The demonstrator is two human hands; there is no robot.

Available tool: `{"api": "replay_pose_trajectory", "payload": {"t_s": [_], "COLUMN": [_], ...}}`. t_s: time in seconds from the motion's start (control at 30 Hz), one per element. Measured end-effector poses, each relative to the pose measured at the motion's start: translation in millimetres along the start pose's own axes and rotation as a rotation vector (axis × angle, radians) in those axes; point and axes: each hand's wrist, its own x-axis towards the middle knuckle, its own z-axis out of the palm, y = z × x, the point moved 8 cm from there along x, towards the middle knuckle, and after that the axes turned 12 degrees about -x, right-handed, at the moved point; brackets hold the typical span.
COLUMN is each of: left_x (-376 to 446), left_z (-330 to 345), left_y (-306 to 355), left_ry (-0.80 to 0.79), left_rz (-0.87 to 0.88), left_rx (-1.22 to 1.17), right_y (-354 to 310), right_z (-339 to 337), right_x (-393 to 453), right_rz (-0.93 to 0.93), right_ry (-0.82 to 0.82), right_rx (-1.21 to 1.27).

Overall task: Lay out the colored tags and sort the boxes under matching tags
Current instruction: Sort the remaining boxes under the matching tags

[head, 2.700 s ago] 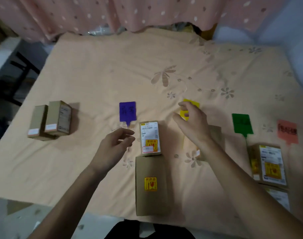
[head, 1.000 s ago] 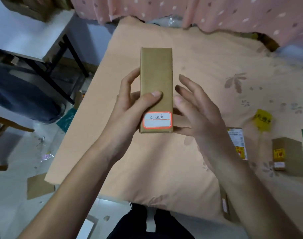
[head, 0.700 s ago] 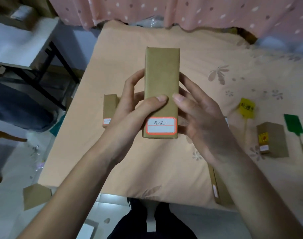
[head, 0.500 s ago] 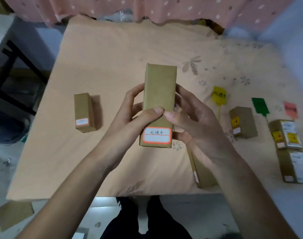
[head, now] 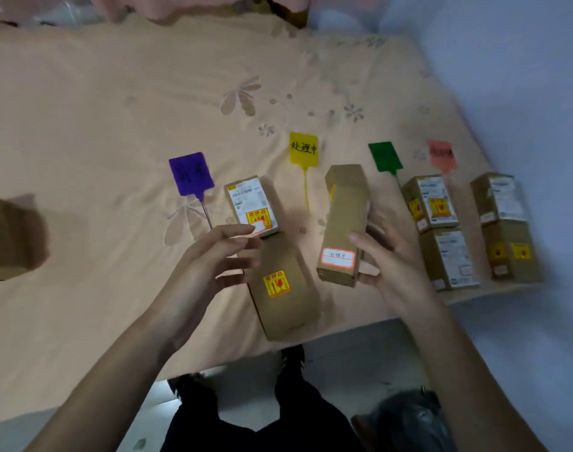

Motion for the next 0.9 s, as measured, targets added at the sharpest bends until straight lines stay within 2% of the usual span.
{"api": "replay_pose_trajectory", "payload": {"t_s": [0.07, 0.13, 0.27, 0.4, 0.47, 0.53, 0.67, 0.73, 0.8, 0.9], "left_x": [9.1, 14.3, 10.9, 7.3, 7.8, 8.5, 4.8, 0.3, -8.8, -29.4], "left_z": [17.6, 34.4, 52.2, 50.1, 47.2, 44.8, 28.3, 12.9, -3.8, -43.1], "left_y": [-16.1, -31.7, -52.0, -59.1, -59.0, -52.1, -21.7, -2.4, 16.9, 45.1], "left_ry": [0.055, 0.101, 0.161, 0.209, 0.225, 0.224, 0.260, 0.301, 0.340, 0.422], "left_rz": [-0.005, -0.026, -0.031, -0.028, -0.032, -0.025, 0.037, 0.076, 0.108, 0.153], "left_rx": [0.006, 0.015, 0.056, 0.107, 0.119, 0.155, 0.262, 0.286, 0.313, 0.390], "right_y": [42.5, 71.7, 79.5, 72.0, 69.6, 58.2, 5.1, -26.3, -53.1, -82.7], "right_z": [-23.1, -42.4, -47.4, -35.0, -33.7, -44.8, -68.3, -55.7, -23.4, 53.1], "right_x": [25.5, 45.3, 72.0, 82.4, 87.9, 91.2, 90.6, 89.1, 91.7, 89.4], "right_rz": [0.124, 0.153, -0.022, -0.088, -0.066, -0.040, -0.179, -0.242, -0.260, -0.178], "right_ry": [0.021, 0.096, 0.194, 0.251, 0.212, 0.196, 0.320, 0.290, 0.152, -0.177], "right_rx": [-0.117, -0.305, -0.868, -1.096, -1.073, -0.933, -0.856, -0.811, -0.695, -0.488]}}
